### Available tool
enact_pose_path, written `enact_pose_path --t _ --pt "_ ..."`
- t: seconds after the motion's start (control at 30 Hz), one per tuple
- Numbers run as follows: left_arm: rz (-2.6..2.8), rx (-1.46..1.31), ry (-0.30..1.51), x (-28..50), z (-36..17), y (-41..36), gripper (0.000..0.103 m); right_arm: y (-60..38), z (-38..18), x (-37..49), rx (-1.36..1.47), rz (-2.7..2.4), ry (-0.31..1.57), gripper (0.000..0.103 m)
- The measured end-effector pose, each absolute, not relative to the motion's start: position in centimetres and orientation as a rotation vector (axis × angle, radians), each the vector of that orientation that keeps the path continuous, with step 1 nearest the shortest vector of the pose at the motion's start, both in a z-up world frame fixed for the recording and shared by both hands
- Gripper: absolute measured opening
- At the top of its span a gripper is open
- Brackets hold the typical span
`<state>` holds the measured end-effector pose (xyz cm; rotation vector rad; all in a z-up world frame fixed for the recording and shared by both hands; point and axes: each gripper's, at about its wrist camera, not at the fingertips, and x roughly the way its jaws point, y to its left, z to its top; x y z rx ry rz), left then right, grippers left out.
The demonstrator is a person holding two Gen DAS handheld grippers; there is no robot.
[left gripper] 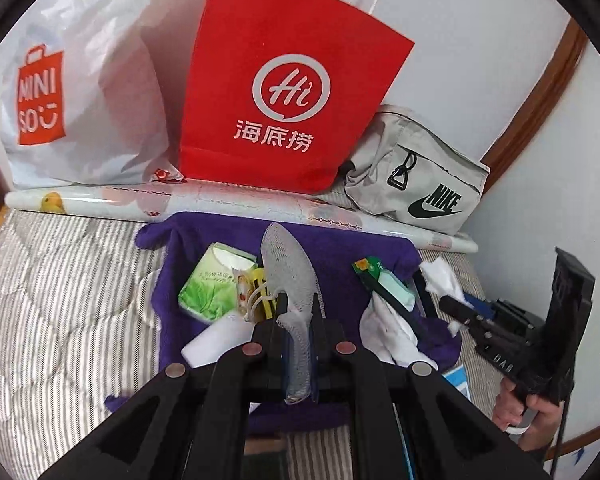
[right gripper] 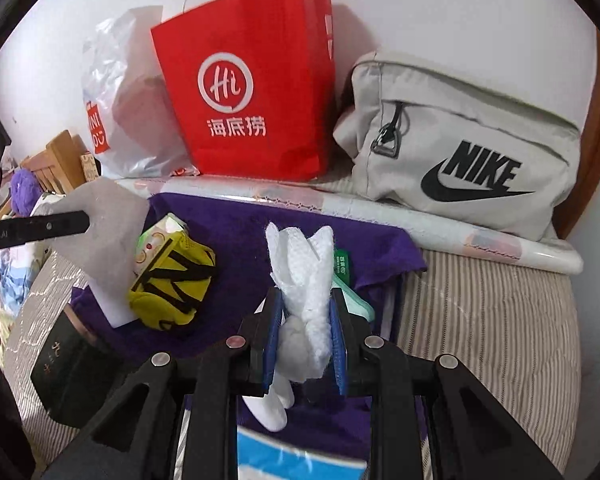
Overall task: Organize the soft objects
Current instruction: 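Lower the pouch and glove onto the towel and open both tools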
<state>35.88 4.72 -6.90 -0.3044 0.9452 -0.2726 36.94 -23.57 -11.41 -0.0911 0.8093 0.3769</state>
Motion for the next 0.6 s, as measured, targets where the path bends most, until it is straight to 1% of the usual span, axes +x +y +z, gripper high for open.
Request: enact_pose_path --t 0.37,0.6 --pt "-0.271 -0.292 1.073 40.4 -10.5 4.0 0.007 -22.2 -14.4 39.9 -0.140 0.390 0.913 0.024" --pt "-0.261 -0.284 1.100 41.2 -11.7 4.3 0.007 -22.0 -15.6 40.7 -0.149 0.382 0.960 0.024"
